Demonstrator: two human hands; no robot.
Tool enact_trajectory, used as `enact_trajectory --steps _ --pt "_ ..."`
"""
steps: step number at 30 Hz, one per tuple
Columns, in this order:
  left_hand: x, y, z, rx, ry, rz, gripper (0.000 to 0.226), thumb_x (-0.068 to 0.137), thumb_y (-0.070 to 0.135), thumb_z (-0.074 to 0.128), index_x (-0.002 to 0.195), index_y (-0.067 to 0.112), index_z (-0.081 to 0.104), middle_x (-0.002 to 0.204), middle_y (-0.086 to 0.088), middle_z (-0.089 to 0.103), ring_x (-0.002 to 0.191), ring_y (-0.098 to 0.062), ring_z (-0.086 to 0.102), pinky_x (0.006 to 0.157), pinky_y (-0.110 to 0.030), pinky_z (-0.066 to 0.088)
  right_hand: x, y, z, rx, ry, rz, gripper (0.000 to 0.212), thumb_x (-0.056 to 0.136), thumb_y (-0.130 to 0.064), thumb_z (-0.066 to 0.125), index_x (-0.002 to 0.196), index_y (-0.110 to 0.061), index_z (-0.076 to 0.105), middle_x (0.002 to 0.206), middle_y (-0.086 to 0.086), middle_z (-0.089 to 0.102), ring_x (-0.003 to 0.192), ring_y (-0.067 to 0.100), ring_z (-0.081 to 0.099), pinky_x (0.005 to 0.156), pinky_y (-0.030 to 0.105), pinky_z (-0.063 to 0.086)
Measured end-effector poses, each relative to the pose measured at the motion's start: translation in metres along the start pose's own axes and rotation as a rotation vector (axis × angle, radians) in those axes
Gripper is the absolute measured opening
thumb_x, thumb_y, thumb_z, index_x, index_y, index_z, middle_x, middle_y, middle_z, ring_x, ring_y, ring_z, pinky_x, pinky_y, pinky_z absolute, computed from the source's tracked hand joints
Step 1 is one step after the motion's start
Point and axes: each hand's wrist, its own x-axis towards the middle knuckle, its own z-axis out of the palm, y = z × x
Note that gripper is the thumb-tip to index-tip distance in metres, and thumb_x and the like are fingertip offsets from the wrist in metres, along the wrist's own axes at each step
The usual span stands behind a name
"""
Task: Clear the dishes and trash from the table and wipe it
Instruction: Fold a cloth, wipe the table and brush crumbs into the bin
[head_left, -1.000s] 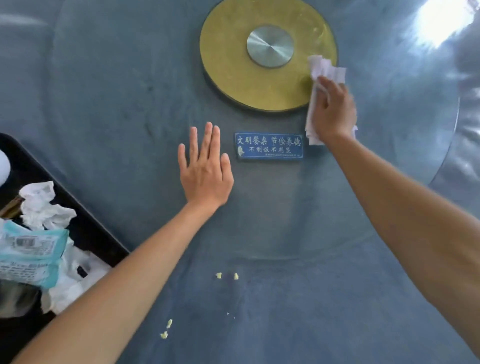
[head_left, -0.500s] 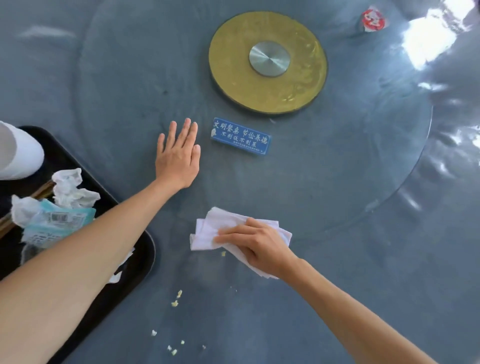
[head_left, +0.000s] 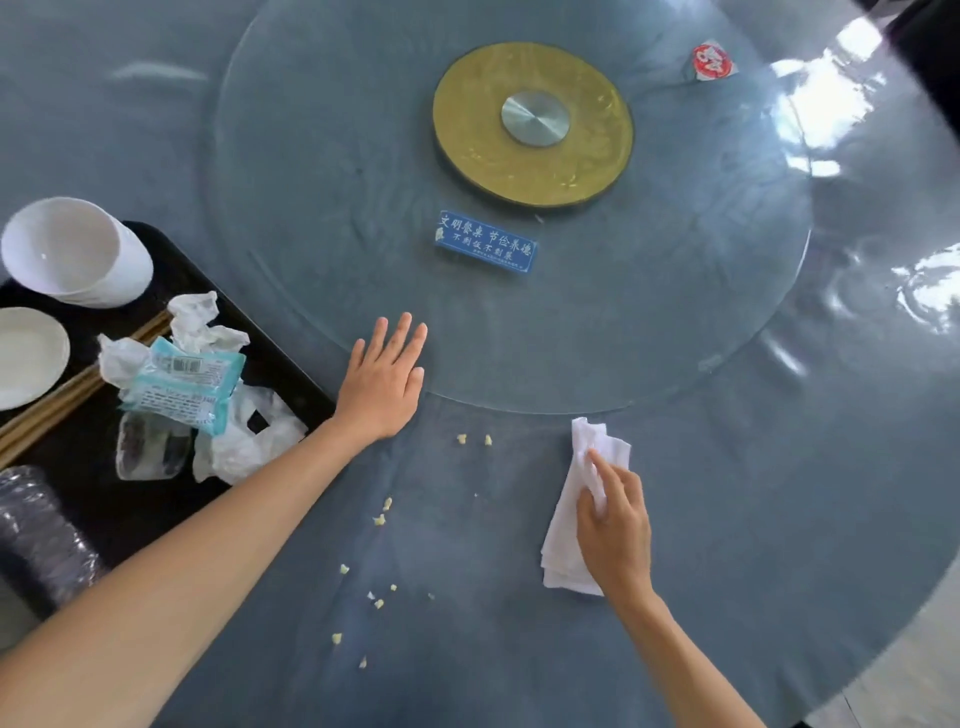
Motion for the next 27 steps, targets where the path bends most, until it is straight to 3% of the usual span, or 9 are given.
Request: enact_trajectory --steps 5,10,12,14,17,20,23,27 --pt "-0.041 0.003 0.007 -0.163 -0.047 0.037 0.067 0.104 0.008 0.032 0.163 0.025 0.007 0.17 0.009 -0.009 0.156 -0.018 -0.016 0.123 -0.037 0.021 -0.008 -0.005 0.022 -0.028 -0.017 -0.117 0.059 0.092 0.007 0.059 0.136 -0.033 0.064 0.125 -0.005 0.058 0.072 0.016 0.057 0.06 0.027 0.041" --pt "-0.072 0.008 0.018 -0.272 0.016 0.104 0.069 0.1 0.003 0.039 0.161 0.03 0.024 0.17 0.012 0.009 0.157 -0.01 -0.001 0.116 -0.032 0.033 0.004 -0.041 0.038 -0.105 -0.111 -0.273 0.05 0.1 -0.003 0.053 0.136 -0.037 0.064 0.13 -0.012 0.062 0.118 0.02 0.056 0.077 0.036 0.054" --pt "-0.081 0.009 0.021 -0.255 0.02 0.204 0.072 0.097 0.003 0.046 0.159 0.035 0.029 0.168 0.015 0.017 0.157 -0.009 0.006 0.111 -0.033 0.039 0.008 -0.052 0.046 -0.131 -0.129 -0.319 0.048 0.102 -0.007 0.053 0.136 -0.039 0.064 0.131 -0.015 0.064 0.116 0.022 0.057 0.076 0.04 0.055" --pt "-0.086 0.009 0.024 -0.235 0.007 0.292 0.073 0.095 0.005 0.051 0.157 0.039 0.032 0.167 0.018 0.022 0.156 -0.01 0.012 0.108 -0.033 0.043 0.013 -0.062 0.055 -0.168 -0.152 -0.399 0.043 0.103 -0.015 0.05 0.135 -0.041 0.065 0.13 -0.019 0.066 0.103 0.025 0.058 0.071 0.039 0.054" --pt "-0.083 0.008 0.022 -0.185 0.053 0.383 0.07 0.091 0.002 0.058 0.153 0.032 0.044 0.162 0.012 0.035 0.154 -0.02 0.026 0.107 -0.038 0.044 0.02 -0.081 0.066 -0.187 -0.238 -0.483 0.047 0.102 -0.037 0.03 0.133 -0.041 0.065 0.13 -0.021 0.067 0.095 0.025 0.052 0.078 0.039 0.049" --pt "-0.076 0.001 0.02 -0.039 0.127 0.421 0.06 0.084 -0.003 0.068 0.14 0.017 0.061 0.151 -0.001 0.054 0.147 -0.036 0.039 0.109 -0.048 0.046 0.024 -0.093 0.073 -0.211 -0.304 -0.514 0.053 0.101 -0.041 0.023 0.136 -0.042 0.063 0.134 -0.019 0.065 0.101 0.023 0.05 0.084 0.034 0.038" --pt "-0.08 -0.007 0.015 0.045 0.122 0.401 0.051 0.081 -0.002 0.072 0.13 0.011 0.067 0.138 -0.002 0.065 0.144 -0.032 0.044 0.103 -0.046 0.049 0.024 -0.096 0.073 -0.184 -0.354 -0.565 0.059 0.096 -0.043 0.02 0.137 -0.043 0.063 0.134 -0.021 0.065 0.107 0.02 0.051 0.082 0.032 0.042" --pt "-0.1 -0.016 0.02 0.149 0.228 0.413 0.021 0.069 -0.005 0.079 0.084 0.009 0.073 0.098 -0.011 0.075 0.12 -0.032 0.065 0.08 -0.041 0.058 0.016 -0.097 0.073 -0.156 -0.429 -0.727 0.045 0.1 -0.027 0.04 0.132 -0.044 0.067 0.13 -0.02 0.069 0.103 0.022 0.058 0.08 0.037 0.052"
